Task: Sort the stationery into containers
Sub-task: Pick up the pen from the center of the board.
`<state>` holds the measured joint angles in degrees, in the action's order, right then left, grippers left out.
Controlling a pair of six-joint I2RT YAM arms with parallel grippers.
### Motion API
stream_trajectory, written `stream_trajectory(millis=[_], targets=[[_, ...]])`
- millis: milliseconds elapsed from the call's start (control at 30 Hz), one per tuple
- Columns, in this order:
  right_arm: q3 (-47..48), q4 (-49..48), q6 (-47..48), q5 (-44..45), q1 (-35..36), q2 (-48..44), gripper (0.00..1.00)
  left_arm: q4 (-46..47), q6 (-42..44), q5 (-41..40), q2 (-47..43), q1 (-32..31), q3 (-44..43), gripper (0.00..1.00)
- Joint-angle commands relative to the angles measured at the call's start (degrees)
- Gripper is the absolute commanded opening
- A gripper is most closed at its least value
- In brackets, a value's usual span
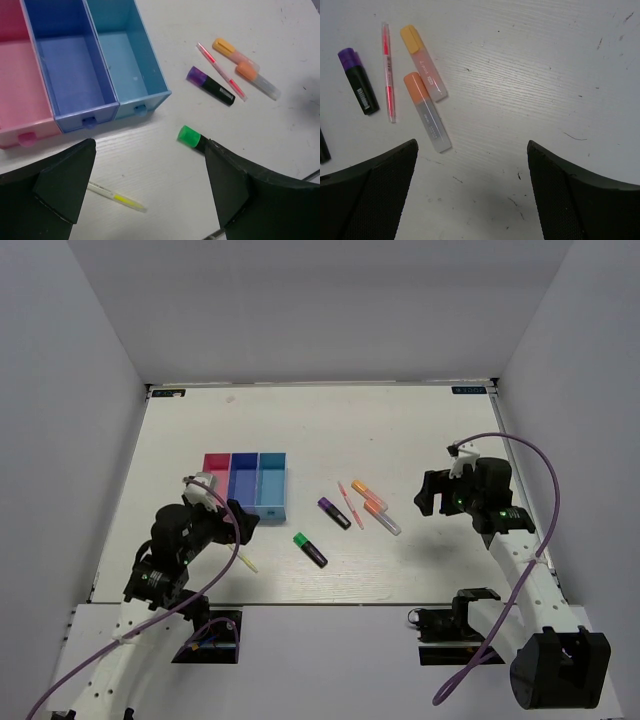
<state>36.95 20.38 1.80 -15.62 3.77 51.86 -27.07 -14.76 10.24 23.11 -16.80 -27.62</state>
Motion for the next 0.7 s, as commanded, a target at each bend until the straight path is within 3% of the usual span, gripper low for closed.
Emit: stream_trajectory(millis=[0,300,333,367,400,433,467,500,533,567,600,633,667], targets=[[0.4,-3.4,-2.2,-1.2,-0.2,-0.4,0.91,-2.0,-1.1,3.7,0.8,0.4,-0.4,1.0],[0.7,-1.9,0.6,-1.1,-0.2,-0.4,0.91,-2.5,-2.1,2.6,2.6,0.4,-0.4,0.97],[0.8,-1.6,1.6,-1.4,-0.2,-0.4,0.91,-2.6,-3.2,2.3,3.2,0.4,-0.6,0.9],[0.7,-0.4,5.5,-3.3,-0.1,-0.4,0.91,-2.7,-3.7,2.1,3.7,0.4,-0.4,0.51],[0.6,0.6,9.6,-5.5,-0.2,-0.4,0.91,-3.1,-5.5,1.6,3.9,0.4,-0.4,0.27],[0.3,1.2,12.1,-7.7,-0.3,-0.4,0.56,-3.6,-7.6,1.7,5.3,0.4,-0.9,0.0],[0.8,1.8,12.4,-8.2,-0.1,-0.2,0.16,-4.6,-9.0,2.1,5.7,0.4,-1.3,0.0],[1.4,2.6,11.8,-8.5,0.0,0.1,0.0,-6.1,-12.1,1.9,6.3,0.4,-1.7,0.0],[2.3,3.6,11.2,-8.5,-0.1,0.3,0.0,-7.9,-15.9,1.3,8.1,0.4,-2.8,0.0],[2.8,3.6,11.1,-8.6,0.0,0.6,0.07,-9.2,-17.5,-0.9,8.7,0.4,-3.6,0.2],[3.0,3.4,11.2,-8.5,0.3,0.4,0.41,-12.4,-21.1,-2.4,11.2,0.4,-4.4,0.37],[3.1,2.6,10.7,-8.6,0.2,0.5,0.71,-16.9,-24.8,-3.8,12.5,0.4,-7.0,0.46],[3.3,2.6,10.5,-9.2,0.4,1.5,0.89,-18.7,-26.2,-7.7,13.4,0.4,-7.5,0.49]])
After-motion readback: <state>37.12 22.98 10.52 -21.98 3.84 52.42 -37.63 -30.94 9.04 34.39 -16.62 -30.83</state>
